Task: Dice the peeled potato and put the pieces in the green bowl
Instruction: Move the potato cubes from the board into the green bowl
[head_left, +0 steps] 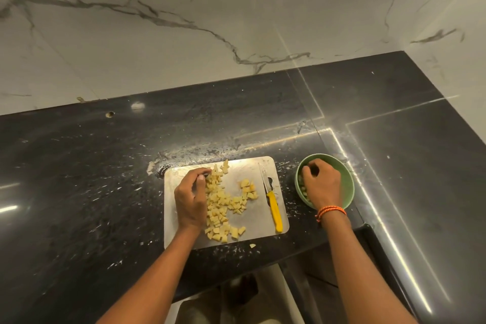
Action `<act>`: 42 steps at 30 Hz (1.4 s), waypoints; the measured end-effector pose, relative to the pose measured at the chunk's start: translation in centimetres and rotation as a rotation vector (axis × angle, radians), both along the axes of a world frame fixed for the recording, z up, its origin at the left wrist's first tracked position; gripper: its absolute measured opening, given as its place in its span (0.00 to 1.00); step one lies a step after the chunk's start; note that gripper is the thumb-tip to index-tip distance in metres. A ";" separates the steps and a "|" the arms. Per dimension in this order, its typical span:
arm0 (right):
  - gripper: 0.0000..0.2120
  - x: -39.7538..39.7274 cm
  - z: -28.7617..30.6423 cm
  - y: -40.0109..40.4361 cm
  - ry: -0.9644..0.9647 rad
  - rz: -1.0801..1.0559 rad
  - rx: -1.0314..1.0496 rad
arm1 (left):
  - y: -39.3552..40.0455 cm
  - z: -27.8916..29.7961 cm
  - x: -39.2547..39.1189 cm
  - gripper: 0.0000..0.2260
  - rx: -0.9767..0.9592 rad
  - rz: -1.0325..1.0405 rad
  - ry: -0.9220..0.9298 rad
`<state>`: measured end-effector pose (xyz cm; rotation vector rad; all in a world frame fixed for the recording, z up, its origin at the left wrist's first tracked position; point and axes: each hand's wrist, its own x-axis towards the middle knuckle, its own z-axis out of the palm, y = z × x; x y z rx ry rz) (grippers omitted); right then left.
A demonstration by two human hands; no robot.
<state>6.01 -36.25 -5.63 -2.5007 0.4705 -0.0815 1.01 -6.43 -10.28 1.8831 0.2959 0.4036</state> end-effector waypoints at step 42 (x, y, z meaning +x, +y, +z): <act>0.14 0.7 -2.7 18.9 -0.176 0.650 -0.042 | 3.4 -1.3 1.3 0.15 -0.113 -0.105 -0.017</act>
